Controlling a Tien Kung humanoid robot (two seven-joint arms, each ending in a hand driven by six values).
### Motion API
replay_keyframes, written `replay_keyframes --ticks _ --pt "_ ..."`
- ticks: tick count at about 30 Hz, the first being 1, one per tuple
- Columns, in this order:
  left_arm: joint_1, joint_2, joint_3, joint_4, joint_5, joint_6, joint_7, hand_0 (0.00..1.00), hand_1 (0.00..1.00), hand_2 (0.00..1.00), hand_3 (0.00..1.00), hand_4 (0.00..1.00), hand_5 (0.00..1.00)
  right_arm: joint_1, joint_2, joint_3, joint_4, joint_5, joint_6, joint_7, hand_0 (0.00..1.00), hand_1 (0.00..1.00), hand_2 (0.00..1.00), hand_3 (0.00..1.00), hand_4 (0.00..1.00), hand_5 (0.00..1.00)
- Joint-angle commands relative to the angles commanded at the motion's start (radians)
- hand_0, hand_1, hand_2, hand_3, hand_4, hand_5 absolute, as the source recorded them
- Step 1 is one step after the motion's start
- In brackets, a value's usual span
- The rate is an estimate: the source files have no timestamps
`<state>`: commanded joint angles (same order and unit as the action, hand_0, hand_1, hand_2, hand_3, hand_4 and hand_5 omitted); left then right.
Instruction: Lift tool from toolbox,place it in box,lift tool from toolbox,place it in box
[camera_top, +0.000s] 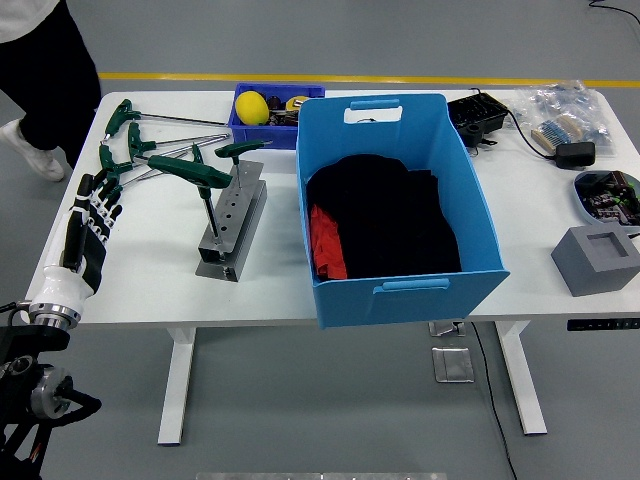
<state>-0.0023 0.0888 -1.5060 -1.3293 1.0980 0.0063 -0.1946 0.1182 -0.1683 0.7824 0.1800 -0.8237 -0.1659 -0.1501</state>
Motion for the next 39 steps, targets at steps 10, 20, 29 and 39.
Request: replay_keyframes --ticks 10,20,29,39 --pt "0.001 0.003 0.005 0.001 -0.001 0.0 0.0 0.994 0.998 0.998 0.998 0.968 0.998 -0.006 0.002 0.008 0.0 -0.013 0.0 -0.003 0.618 0.604 0.686 0.55 0.792 0.654" --pt "0.002 0.005 0.008 0.002 -0.001 0.001 0.0 0.994 0.998 0.998 0.998 0.968 0.998 -0.01 0.003 0.009 0.0 -0.02 0.001 -0.005 0.618 0.605 0.685 0.551 0.792 0.654" --pt "0.004 0.003 0.004 0.002 0.003 0.001 -0.001 0.995 0.998 0.998 0.998 0.968 0.998 -0.009 0.002 0.001 0.0 -0.009 0.002 -0.002 0.618 0.604 0.686 0.55 0.792 0.656" --pt "0.002 0.001 -0.002 0.0 0.007 0.005 -0.002 0.996 0.998 0.998 0.998 0.967 0.998 -0.006 0.001 0.001 0.0 -0.006 0.002 -0.001 0.618 0.604 0.685 0.55 0.792 0.656"
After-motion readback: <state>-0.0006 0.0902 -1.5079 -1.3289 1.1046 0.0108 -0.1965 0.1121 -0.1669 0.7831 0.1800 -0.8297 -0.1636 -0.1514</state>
